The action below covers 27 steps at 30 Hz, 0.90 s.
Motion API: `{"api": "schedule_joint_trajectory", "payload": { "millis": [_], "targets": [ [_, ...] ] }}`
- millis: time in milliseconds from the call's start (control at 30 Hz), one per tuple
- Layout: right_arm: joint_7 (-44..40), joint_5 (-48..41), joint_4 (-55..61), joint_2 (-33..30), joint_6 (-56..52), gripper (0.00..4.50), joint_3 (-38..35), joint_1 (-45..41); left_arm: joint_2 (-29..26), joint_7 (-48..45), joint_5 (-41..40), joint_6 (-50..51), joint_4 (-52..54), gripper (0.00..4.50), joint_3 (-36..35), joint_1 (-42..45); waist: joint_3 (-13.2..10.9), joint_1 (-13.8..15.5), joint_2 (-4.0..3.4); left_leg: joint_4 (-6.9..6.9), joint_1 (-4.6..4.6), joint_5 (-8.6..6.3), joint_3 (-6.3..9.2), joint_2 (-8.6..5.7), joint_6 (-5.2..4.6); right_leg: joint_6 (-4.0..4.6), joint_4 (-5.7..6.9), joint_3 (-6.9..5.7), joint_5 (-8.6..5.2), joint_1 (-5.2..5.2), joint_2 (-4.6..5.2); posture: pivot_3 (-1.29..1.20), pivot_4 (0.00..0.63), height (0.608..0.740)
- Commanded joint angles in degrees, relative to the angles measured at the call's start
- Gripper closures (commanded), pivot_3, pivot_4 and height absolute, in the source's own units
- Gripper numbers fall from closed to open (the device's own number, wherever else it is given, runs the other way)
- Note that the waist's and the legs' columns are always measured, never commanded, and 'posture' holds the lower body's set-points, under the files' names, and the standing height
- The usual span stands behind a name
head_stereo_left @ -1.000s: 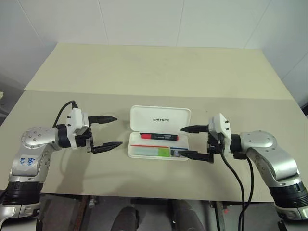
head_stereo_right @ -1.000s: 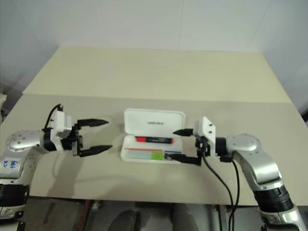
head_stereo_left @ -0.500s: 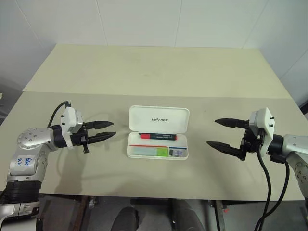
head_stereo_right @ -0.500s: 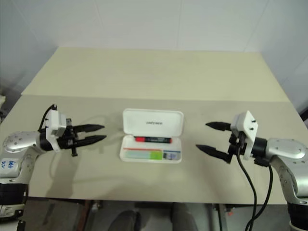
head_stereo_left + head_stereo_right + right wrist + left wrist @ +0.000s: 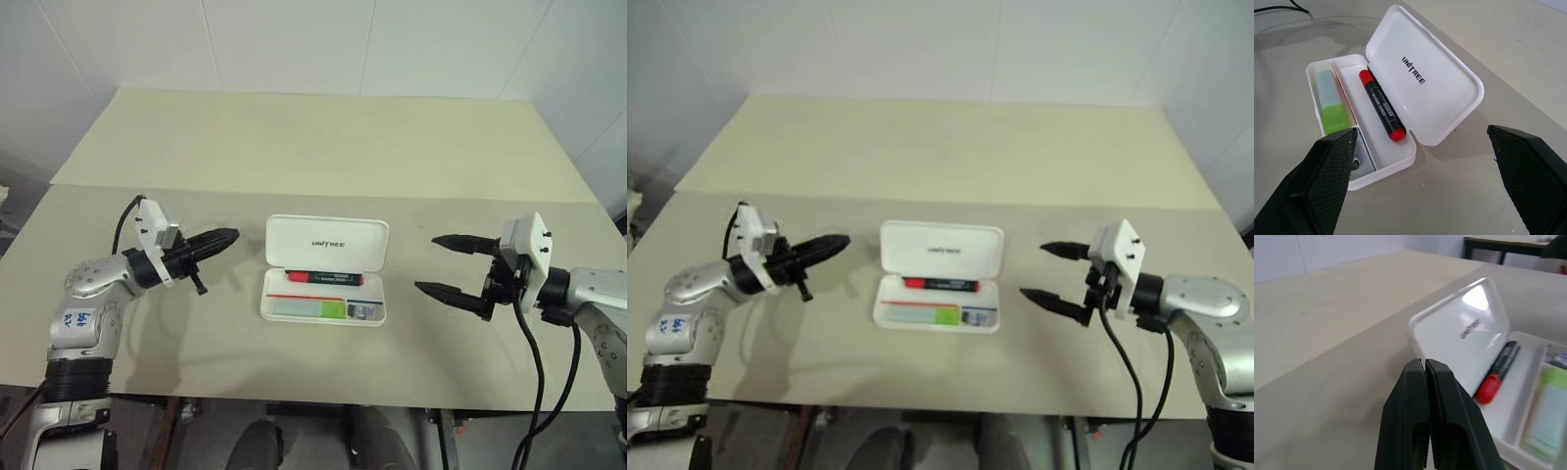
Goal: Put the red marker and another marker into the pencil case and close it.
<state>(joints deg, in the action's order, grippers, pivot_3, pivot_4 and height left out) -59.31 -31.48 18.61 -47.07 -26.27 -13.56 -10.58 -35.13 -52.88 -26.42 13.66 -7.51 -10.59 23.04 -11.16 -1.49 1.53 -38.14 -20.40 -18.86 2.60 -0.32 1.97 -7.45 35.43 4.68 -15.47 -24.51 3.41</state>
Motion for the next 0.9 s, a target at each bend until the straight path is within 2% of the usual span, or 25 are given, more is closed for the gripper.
{"api": "schedule_joint_trajectory", "payload": {
  "millis": [33, 100, 167, 400, 667, 900],
  "targets": [
    [1.01, -0.52, 2.97, 0.02, 0.73, 0.00, -0.24, -0.32, 1.37, 3.91, 2.60, 2.46, -2.23, 4.45, 1.84, 2.56, 0.00, 0.01, 0.00, 0.00, -0.01, 0.00, 0.00, 0.00, 0.00, 0.00, -0.01, 0.00, 0.00, 0.00, 0.00, 0.00, 0.150, 0.740],
    [1.50, -0.71, 3.46, 0.15, 0.60, 0.00, -0.33, -0.26, 2.37, 5.89, 3.78, 4.59, -4.47, 4.45, 3.02, 4.40, 0.00, 0.03, 0.01, -0.02, -0.01, 0.00, 0.00, -0.02, 0.00, 0.00, 0.01, 0.00, 0.00, 0.00, 0.00, 0.00, 0.150, 0.740],
    [1.78, -0.71, 3.74, 0.24, 0.68, 0.00, -0.28, -0.04, 2.25, 4.06, 5.87, 5.04, -6.14, 4.45, 6.24, 6.17, 0.00, 0.03, 0.01, -0.02, -0.01, 0.01, -0.01, -0.02, 0.01, -0.01, 0.03, -0.02, 0.01, 0.00, -0.02, 0.00, 0.150, 0.740],
    [2.97, -1.18, 5.51, 0.91, 0.70, 0.00, -0.65, 1.57, 3.96, 2.43, 7.65, 5.89, -9.90, 4.45, 9.64, 10.86, 0.00, -0.04, 0.01, 0.02, -0.03, 0.01, -0.02, -0.02, 0.02, -0.01, -0.01, -0.03, 0.01, -0.01, -0.02, 0.00, 0.150, 0.740],
    [4.06, -1.26, 6.97, 2.08, 1.22, 0.00, -0.86, 3.93, 5.65, -0.93, 7.42, 3.04, -9.27, 4.45, 10.04, 12.11, 0.00, 0.08, 0.02, 0.00, -0.04, 0.01, -0.01, -0.02, 0.02, -0.01, 0.00, -0.03, 0.01, -0.01, -0.01, 0.00, 0.150, 0.740],
    [4.36, -1.06, 7.30, 3.02, 1.74, 0.00, -0.39, 4.98, 4.06, -8.09, 5.09, -0.44, -6.46, 4.45, 8.23, 9.76, 0.00, 0.08, 0.02, 0.00, -0.05, 0.01, -0.02, -0.02, 0.02, -0.01, -0.03, -0.04, 0.01, 0.00, 0.00, 0.00, 0.150, 0.740]
  ]
}}
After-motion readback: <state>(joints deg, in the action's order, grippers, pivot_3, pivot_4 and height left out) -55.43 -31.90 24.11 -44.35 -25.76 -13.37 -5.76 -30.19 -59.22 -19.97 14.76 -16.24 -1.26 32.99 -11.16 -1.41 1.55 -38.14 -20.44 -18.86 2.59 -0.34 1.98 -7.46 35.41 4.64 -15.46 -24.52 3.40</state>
